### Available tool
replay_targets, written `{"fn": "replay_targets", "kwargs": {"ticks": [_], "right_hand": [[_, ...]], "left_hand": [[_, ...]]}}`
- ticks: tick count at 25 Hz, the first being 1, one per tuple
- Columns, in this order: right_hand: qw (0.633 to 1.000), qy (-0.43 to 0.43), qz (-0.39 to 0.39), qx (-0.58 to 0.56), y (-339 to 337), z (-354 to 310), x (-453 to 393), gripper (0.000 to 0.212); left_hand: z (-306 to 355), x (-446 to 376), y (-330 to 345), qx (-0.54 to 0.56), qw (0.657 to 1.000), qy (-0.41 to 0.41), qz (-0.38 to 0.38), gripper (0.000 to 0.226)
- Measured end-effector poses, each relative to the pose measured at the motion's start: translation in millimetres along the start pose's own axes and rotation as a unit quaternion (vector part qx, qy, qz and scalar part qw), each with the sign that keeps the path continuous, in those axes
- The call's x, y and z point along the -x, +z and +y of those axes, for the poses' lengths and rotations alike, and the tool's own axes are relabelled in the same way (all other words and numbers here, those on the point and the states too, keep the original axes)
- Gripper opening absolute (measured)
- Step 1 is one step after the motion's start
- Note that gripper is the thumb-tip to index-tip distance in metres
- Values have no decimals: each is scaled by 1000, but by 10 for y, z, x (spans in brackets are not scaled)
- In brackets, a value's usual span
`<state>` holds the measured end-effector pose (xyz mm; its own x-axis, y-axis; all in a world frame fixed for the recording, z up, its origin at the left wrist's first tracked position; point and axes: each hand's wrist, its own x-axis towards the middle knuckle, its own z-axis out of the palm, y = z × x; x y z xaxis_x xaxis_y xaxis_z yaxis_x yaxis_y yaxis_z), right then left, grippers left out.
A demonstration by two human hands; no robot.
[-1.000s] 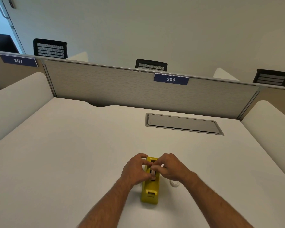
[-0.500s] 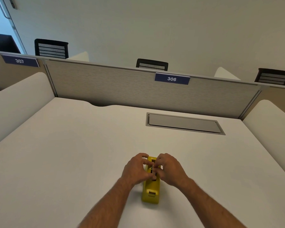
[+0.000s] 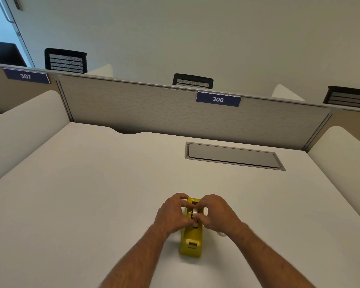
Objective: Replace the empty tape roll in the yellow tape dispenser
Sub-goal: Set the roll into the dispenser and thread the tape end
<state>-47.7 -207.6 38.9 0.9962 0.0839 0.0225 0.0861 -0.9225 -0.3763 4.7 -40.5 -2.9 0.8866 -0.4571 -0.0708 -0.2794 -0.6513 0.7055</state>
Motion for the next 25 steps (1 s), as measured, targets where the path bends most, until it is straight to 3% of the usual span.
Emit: {"fn": "replay_targets", "kwargs": {"ticks": [13, 25], "right_hand": [[991, -98, 19, 91, 6, -26, 86, 19], [982, -102, -25, 154, 13, -15, -73, 16]], "left_hand": [[-18, -29, 9, 0, 1000, -7, -6, 62], [19, -26, -11, -16, 1000, -6, -3, 63]]}}
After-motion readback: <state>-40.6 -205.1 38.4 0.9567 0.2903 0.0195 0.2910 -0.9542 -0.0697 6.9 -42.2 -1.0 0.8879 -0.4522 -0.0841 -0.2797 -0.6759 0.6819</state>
